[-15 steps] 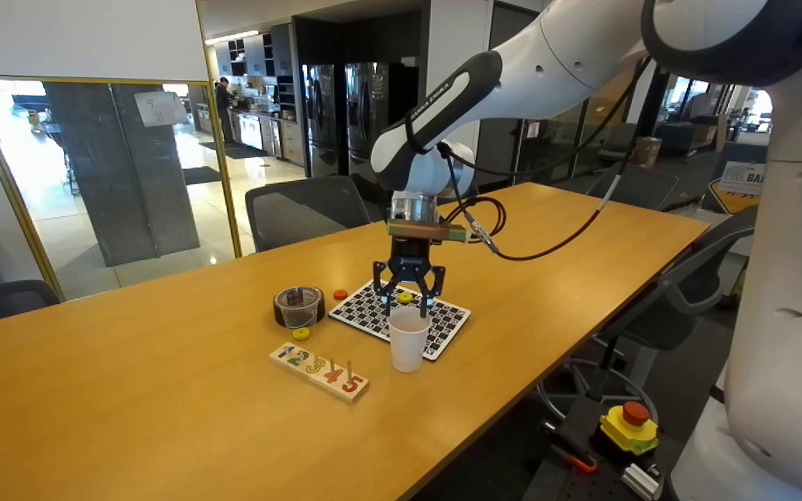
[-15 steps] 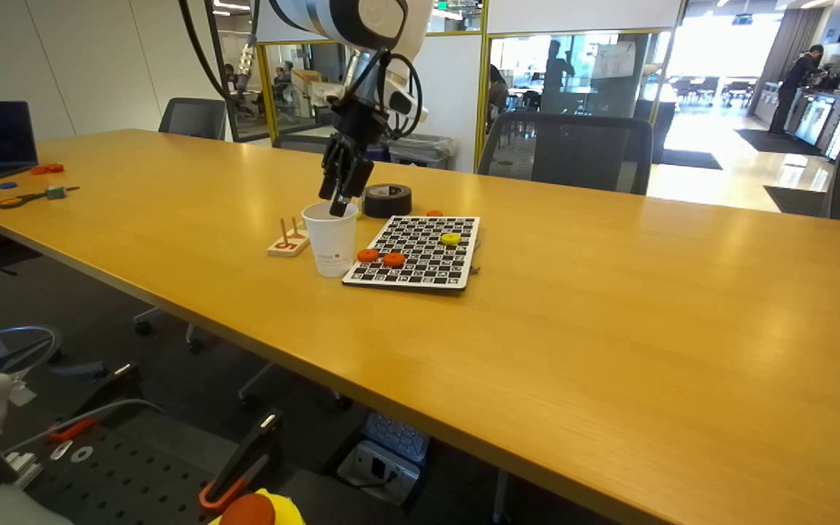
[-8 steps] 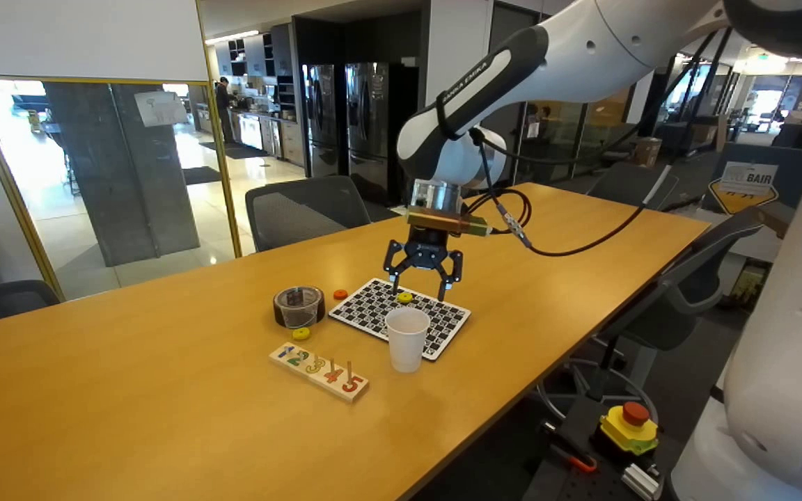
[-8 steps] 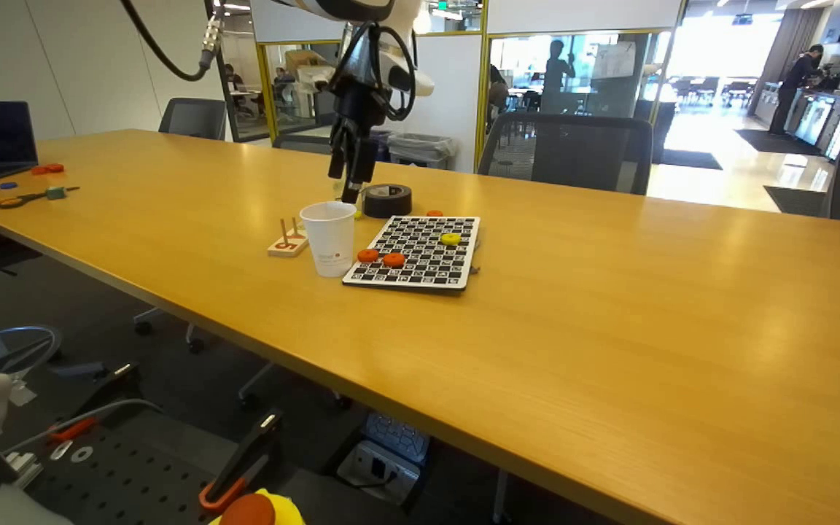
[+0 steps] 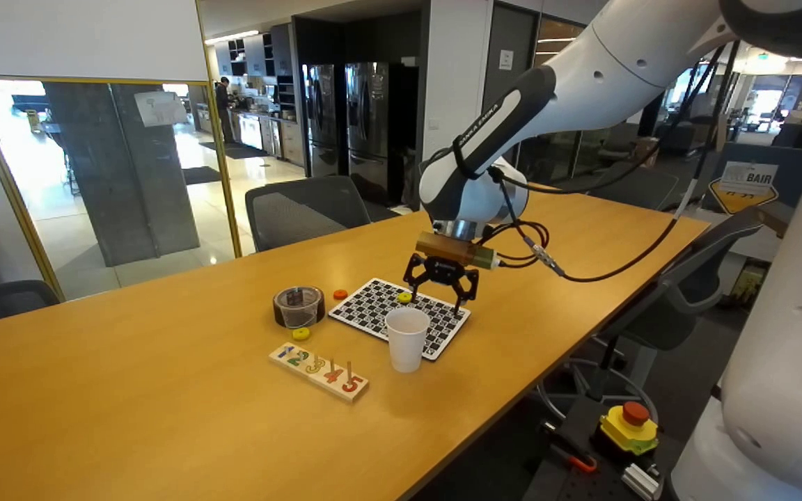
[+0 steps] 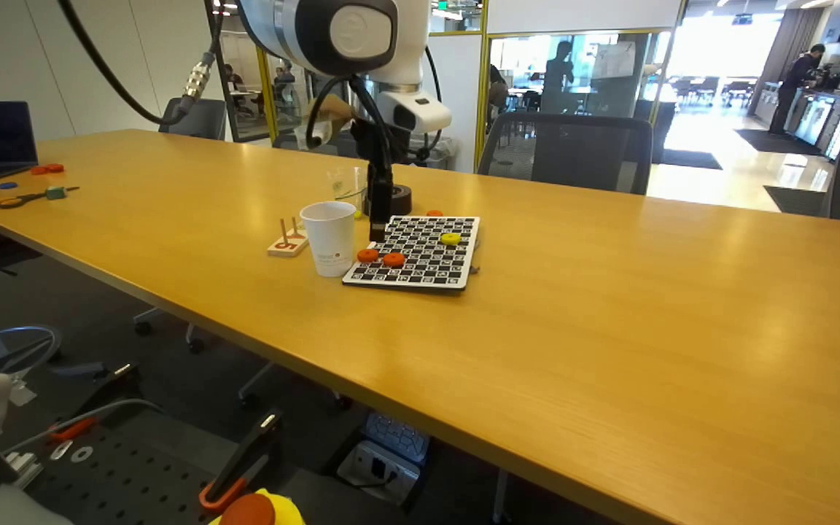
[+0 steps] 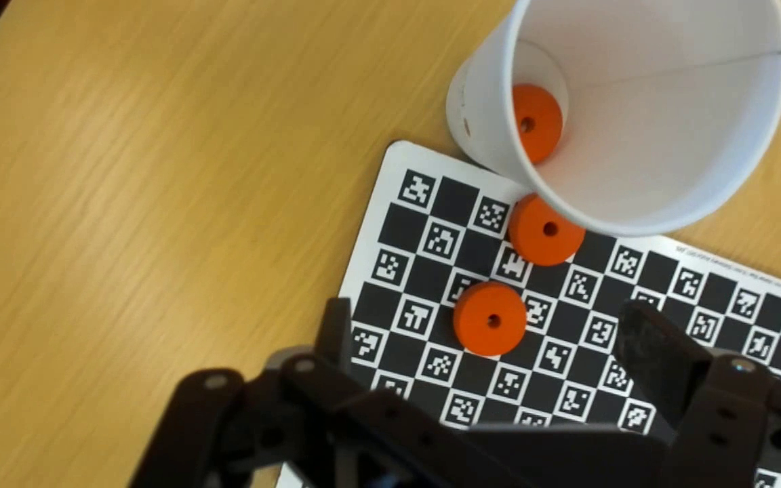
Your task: Put the yellow rings in the clear cup and the orange rings in the white cup
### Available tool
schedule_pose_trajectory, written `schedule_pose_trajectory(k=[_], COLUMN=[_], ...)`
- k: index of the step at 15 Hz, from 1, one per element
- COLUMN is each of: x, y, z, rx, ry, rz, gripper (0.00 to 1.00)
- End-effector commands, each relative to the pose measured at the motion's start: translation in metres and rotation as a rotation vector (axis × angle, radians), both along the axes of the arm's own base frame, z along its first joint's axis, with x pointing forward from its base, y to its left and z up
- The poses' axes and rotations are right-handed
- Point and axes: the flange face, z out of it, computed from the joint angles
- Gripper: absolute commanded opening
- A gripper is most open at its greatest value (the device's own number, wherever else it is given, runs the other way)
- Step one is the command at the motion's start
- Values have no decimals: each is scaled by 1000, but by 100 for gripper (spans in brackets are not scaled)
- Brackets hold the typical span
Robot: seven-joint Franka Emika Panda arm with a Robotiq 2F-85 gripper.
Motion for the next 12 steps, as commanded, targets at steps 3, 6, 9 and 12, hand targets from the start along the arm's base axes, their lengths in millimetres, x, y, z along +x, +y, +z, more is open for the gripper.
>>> schedule_pose_trajectory(k=[3,6,9,12], x=[10,15,19,24], y=[-1,3,11,19], z=[-41,-58,-66,-68], rx=[-84,-109,-129,-158], ry=[3,5,0,-15], rz=[-98,-105,-101,-99], gripper=[100,100,100,100])
